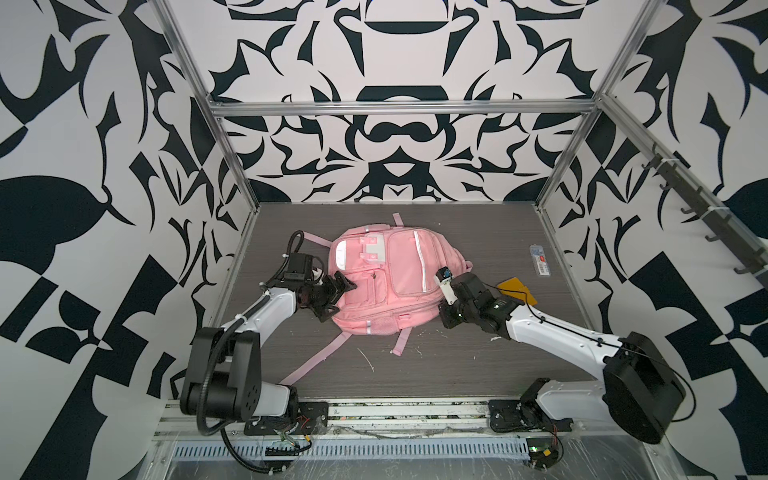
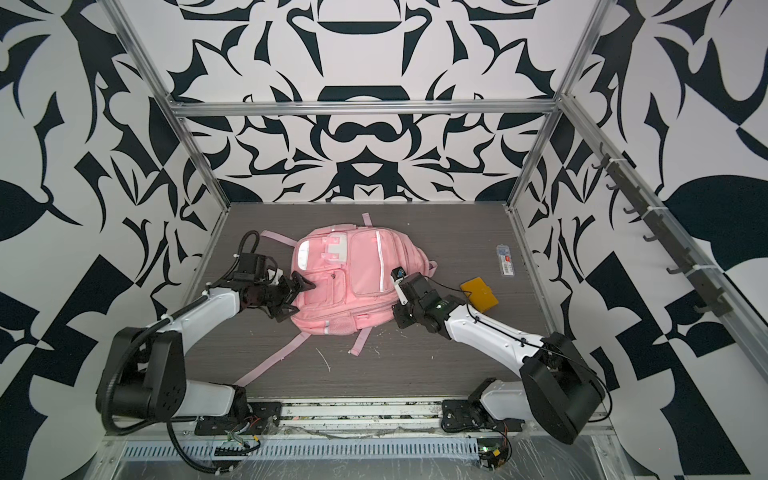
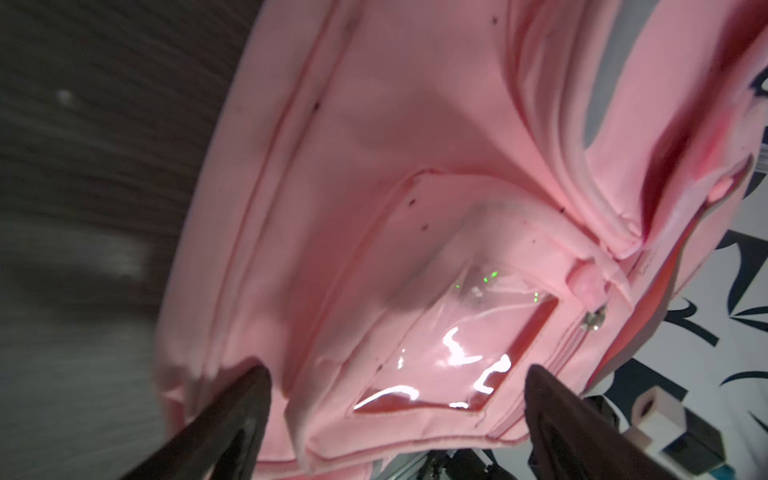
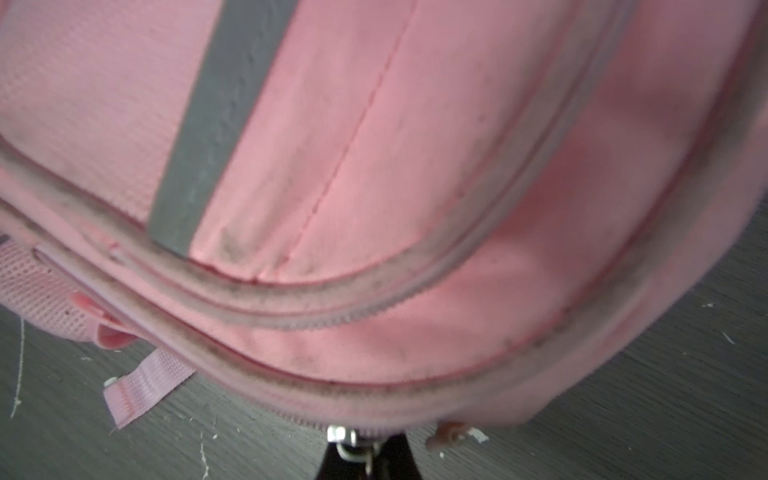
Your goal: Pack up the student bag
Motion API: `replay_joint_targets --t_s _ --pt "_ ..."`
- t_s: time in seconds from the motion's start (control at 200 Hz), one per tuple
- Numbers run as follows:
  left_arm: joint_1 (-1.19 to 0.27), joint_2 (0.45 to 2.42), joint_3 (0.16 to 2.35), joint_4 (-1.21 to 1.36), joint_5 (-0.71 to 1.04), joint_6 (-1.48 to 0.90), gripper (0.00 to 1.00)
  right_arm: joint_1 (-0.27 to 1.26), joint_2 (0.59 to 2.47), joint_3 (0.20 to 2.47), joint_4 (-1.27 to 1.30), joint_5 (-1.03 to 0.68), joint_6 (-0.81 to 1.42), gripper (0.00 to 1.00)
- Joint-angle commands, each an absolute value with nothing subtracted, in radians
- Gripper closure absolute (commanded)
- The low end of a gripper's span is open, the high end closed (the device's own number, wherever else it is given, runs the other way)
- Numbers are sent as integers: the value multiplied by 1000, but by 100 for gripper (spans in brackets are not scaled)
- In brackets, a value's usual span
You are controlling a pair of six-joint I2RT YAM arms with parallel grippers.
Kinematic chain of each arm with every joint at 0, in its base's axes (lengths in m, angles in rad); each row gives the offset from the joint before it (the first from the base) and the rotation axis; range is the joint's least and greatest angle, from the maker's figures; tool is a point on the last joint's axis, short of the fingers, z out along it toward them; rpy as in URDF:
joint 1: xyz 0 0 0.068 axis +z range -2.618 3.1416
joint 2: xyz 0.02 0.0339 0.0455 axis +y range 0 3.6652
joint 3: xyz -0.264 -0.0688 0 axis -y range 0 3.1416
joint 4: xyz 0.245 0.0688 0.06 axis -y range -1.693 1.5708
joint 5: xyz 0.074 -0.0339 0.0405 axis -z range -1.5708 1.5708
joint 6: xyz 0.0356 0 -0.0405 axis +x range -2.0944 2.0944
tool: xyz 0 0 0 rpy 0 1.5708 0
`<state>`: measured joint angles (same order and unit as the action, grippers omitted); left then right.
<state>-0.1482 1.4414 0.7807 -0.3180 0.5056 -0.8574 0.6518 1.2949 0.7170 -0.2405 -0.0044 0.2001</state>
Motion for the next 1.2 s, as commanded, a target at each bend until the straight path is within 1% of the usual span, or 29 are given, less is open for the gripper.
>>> replay_joint_targets --t_s 0.0,0.095,0.135,0.26,0.385,0.425,0.465,0.54,0.595,0.665,0.79,0.93,0.955,1.02,1.09,1.195 --pt "-162 1478 814 -337 447 -805 1 671 1285 792 -286 -22 192 100" --pt "-213 1421 842 -387 484 -811 1 707 1306 847 -306 -24 204 100" --pt "-256 1390 865 -432 490 -819 1 720 1316 871 -311 -23 212 100" --pt "-427 1302 926 -588 403 -870 1 755 1344 927 -297 -22 254 100" --pt "-533 1226 843 -556 346 -980 0 779 1380 967 -272 -34 288 100" --pt "-548 1218 812 -521 352 -1003 5 785 1390 978 -267 -40 292 100" --pt "-556 1216 790 -500 360 -1020 7 787 1398 986 -264 -52 295 100" --pt "-555 1209 791 -520 337 -1008 8 791 1409 992 -261 -72 303 100" --pt "-555 1206 802 -543 326 -991 6 794 1409 992 -261 -78 304 100" --pt "-555 1214 803 -542 315 -980 0 796 1405 990 -262 -81 303 100" --pt "-555 1249 808 -512 332 -1010 1 796 1398 988 -267 -71 304 100" --pt "-594 1266 813 -475 340 -1048 1 796 1414 995 -244 -79 307 100" --pt "-594 1300 812 -474 334 -1047 1 795 1417 998 -239 -83 309 100" --pt "-592 1299 779 -399 303 -1085 1 800 1426 1000 -224 -86 315 100" --pt "-573 1312 736 -286 308 -1153 1 804 1432 999 -216 -86 322 100" --pt "-571 1365 739 -208 289 -1201 1 813 1424 993 -217 -84 324 100"
